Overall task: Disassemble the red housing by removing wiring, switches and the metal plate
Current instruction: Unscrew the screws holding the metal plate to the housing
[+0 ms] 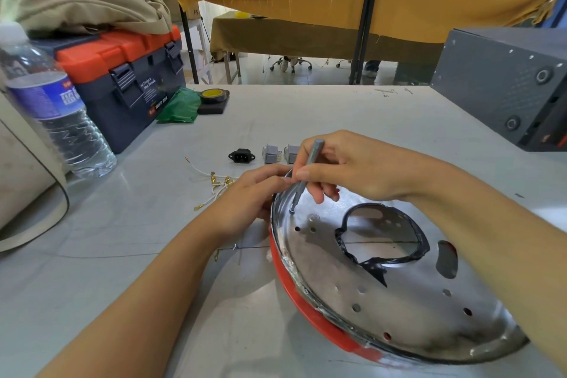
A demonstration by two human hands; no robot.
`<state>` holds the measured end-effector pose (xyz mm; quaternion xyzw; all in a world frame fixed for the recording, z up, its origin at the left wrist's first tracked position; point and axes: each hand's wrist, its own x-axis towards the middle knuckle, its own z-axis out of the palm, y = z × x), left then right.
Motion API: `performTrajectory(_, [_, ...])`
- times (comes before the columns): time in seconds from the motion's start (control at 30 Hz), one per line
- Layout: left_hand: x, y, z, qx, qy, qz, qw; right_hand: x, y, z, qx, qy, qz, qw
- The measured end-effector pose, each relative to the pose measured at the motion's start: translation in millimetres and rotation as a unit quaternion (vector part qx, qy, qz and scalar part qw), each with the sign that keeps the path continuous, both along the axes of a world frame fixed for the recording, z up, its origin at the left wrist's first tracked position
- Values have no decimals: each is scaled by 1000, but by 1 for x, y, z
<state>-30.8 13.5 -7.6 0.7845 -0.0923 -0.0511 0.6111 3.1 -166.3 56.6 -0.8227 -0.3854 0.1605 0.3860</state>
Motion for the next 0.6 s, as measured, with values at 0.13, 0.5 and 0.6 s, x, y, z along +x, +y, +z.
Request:
performTrajectory(0.13, [0, -1, 1, 0, -2, -1, 1000, 1, -3, 1, 13, 30, 1, 999])
performTrajectory(0.5, [0, 0, 0, -15, -6, -12, 1000, -9, 19, -11, 15, -107, -105, 989])
performTrajectory(0.6, [0, -1, 0, -24, -3, -7, 1000, -11, 21, -10, -16, -111, -105, 988])
